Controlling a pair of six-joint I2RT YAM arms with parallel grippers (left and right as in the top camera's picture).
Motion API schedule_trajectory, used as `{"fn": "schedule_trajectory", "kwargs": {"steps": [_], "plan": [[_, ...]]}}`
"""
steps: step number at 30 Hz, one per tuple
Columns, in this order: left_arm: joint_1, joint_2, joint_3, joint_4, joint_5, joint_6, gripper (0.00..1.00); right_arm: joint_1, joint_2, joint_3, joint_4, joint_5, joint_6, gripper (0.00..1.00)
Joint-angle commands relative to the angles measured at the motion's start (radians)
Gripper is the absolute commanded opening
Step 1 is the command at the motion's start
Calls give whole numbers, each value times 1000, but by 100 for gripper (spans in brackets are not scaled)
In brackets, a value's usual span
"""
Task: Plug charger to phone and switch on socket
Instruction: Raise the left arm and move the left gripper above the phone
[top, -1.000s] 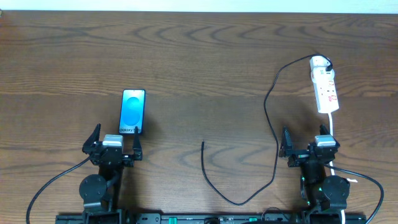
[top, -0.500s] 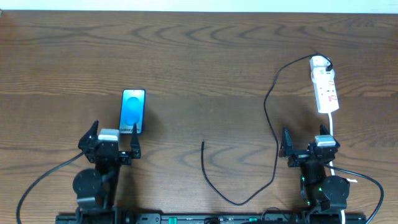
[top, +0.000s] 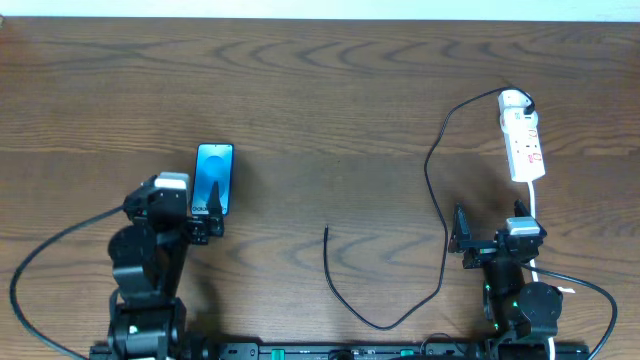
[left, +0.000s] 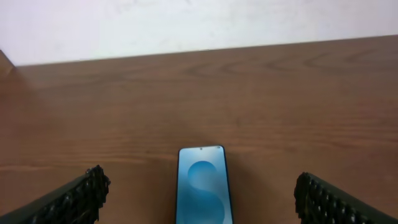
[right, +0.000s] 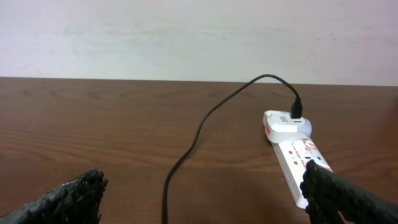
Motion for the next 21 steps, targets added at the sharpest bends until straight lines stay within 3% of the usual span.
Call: {"fn": "schedule_trajectory", "kwargs": {"steps": [1,21], "plan": [[0,72,89,-37,15,-34,98,7,-8,-2,-3,-6,11,99],[0,456,475,-381,14,-34,98,7,-8,-2,-3,-6,11,99]]}}
